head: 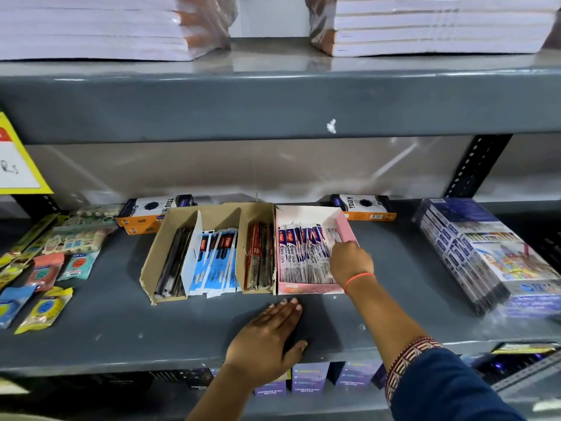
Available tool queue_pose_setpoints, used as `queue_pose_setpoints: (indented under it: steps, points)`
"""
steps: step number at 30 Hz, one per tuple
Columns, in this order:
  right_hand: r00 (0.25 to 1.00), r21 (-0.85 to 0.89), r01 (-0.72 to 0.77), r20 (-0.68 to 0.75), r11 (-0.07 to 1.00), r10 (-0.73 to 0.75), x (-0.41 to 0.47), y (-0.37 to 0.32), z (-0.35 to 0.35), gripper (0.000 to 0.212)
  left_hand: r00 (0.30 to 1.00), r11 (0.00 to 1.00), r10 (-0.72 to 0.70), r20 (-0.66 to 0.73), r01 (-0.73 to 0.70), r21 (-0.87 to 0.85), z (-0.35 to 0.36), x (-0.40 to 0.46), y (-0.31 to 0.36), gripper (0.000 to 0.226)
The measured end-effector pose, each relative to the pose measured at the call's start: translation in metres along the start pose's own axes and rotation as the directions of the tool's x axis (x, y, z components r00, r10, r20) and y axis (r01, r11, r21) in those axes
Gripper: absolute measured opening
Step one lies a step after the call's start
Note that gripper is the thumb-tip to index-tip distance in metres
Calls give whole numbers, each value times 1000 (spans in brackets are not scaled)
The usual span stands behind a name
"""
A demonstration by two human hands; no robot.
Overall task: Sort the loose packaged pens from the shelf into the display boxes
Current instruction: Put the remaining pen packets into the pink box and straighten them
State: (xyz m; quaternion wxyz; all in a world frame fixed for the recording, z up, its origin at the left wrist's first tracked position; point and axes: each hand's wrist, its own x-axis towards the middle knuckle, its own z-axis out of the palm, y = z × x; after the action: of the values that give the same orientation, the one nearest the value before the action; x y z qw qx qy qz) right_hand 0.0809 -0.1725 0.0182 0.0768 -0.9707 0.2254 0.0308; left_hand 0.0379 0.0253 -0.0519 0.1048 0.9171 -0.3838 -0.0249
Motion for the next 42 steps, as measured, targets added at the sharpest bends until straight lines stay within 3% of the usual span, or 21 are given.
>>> queue_pose_setpoints:
  steps: [12, 18, 20, 23, 26, 28, 31, 34, 37, 39, 42]
  points:
    - [998, 34, 7, 68, 999, -9, 3, -4, 2, 39, 999, 1000, -25, 27, 25, -4, -2, 0, 2, 69]
    - [996, 388, -81, 76, 918, 56, 9, 1, -4, 38, 1000, 1000, -3, -11, 3, 4, 2, 0, 2, 74]
    - [995, 360, -80, 80, 929, 55, 7, 4, -6, 36, 999, 1000, 24, -45, -23, 7, 3, 2, 0, 81]
    - [1000, 155, -16, 29, 988, 12, 1, 3, -6, 34, 1000, 1000, 6, -27, -5, 26, 1, 1, 1, 76]
    - [987, -27, 157, -40, 987, -158, 1, -7, -2, 34, 1000, 1000, -14, 6, 14, -25, 1, -1, 2, 67]
    - [959, 50, 276, 55, 960, -279, 5, -12, 7, 39, 1000, 1000, -2, -16, 2, -8, 1, -1, 2, 67]
    - [925, 124, 266, 247, 956, -289, 11, -10, 14, 39, 999, 1000, -1, -49, 3, 26, 1, 0, 2, 67]
    - [943, 115, 232, 218, 966, -253, 17, -4, 14, 38, 998, 999, -10, -59, 12, 38, 3, -1, 2, 67]
    - [911, 228, 320, 191, 920, -364, 13, -15, 5, 51, 998, 998, -12, -68, 16, 58, 4, 0, 2, 67]
    - [862, 205, 385, 268, 900, -430, 8, -25, 3, 60, 998, 997, -7, -61, 11, 70, 5, 0, 2, 67]
    - [844, 108, 373, 372, 921, -386, 14, -22, 12, 63, 998, 996, 12, -62, -7, 84, 6, 1, 1, 67]
